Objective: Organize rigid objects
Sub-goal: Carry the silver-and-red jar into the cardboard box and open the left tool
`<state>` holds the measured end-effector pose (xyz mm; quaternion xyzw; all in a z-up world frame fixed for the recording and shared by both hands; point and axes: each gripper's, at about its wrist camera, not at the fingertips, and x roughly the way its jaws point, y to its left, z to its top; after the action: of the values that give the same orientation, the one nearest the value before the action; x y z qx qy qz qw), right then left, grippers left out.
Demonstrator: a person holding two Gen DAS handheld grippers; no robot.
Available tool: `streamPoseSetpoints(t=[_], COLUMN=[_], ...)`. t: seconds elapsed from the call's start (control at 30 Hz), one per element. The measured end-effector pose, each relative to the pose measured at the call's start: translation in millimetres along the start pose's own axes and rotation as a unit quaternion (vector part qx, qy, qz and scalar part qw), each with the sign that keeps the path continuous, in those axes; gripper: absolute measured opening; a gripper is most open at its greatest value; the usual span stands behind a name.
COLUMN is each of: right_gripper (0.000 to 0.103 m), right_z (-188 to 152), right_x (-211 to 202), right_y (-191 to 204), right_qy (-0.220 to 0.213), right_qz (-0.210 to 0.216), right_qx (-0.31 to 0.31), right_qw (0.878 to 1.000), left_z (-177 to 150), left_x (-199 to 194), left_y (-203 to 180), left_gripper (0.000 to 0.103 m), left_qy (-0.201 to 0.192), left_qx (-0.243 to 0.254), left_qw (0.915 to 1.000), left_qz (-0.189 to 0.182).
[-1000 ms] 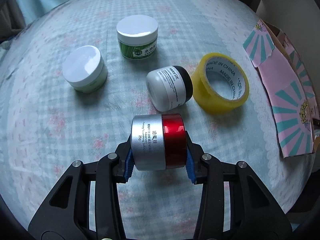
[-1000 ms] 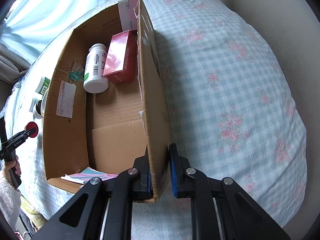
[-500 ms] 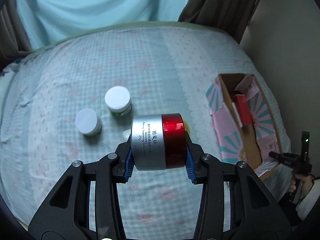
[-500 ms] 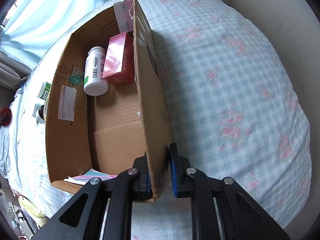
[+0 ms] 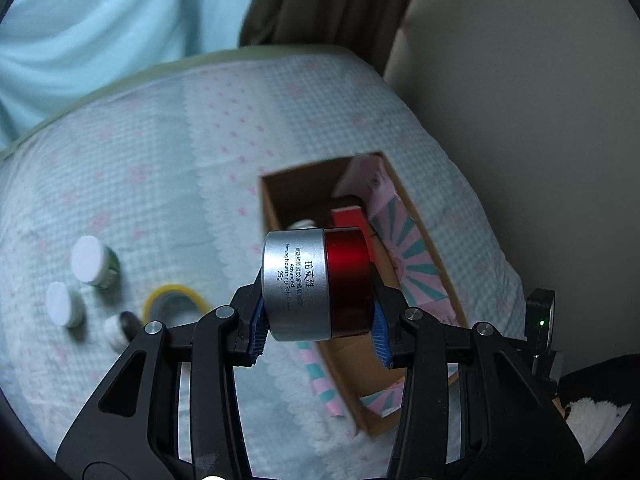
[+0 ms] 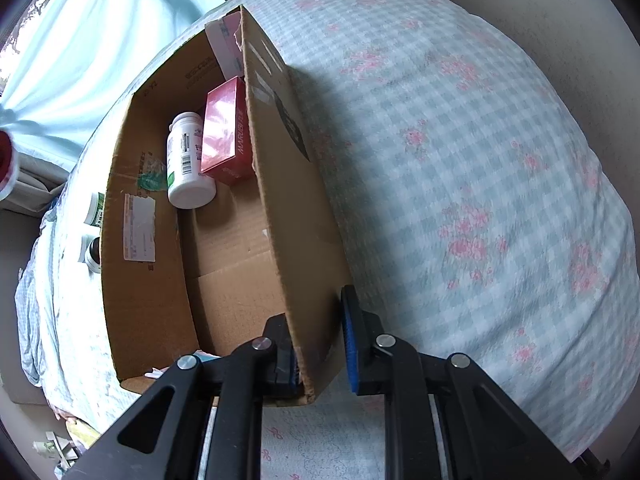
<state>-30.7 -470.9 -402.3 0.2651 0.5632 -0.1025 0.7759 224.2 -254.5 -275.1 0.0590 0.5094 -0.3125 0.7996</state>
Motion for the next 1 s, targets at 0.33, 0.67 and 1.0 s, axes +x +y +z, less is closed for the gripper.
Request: streamPoseSetpoints(t=[0.33, 0.67, 1.0], right_gripper=[0.017, 0.017, 0.018], right_z=[-1.1, 0.1, 1.4], right_x=[-0.3, 0.7, 0.6], right_y=[-4.6, -3.4, -2.6], right_qy=[-0.001, 0.001, 0.007], right_qz=[0.005, 0.007, 0.007], right_qx=[0.004, 0.012, 0.003], right_qw=[1.0, 1.0, 1.0], left_z=[-17.9, -45.4, -33.8], left_x=[91.4, 127.9, 123.8], left_y=[-38.4, -53.8, -57.7], left_gripper=[0.038, 0.038, 0.103], left_qy=[0.073, 0.121, 0.128], left_qx=[0.018, 0.059, 0.064], left_qw=[0.997, 0.9908, 0.9897], left_qz=[-0.016, -0.007, -0.01])
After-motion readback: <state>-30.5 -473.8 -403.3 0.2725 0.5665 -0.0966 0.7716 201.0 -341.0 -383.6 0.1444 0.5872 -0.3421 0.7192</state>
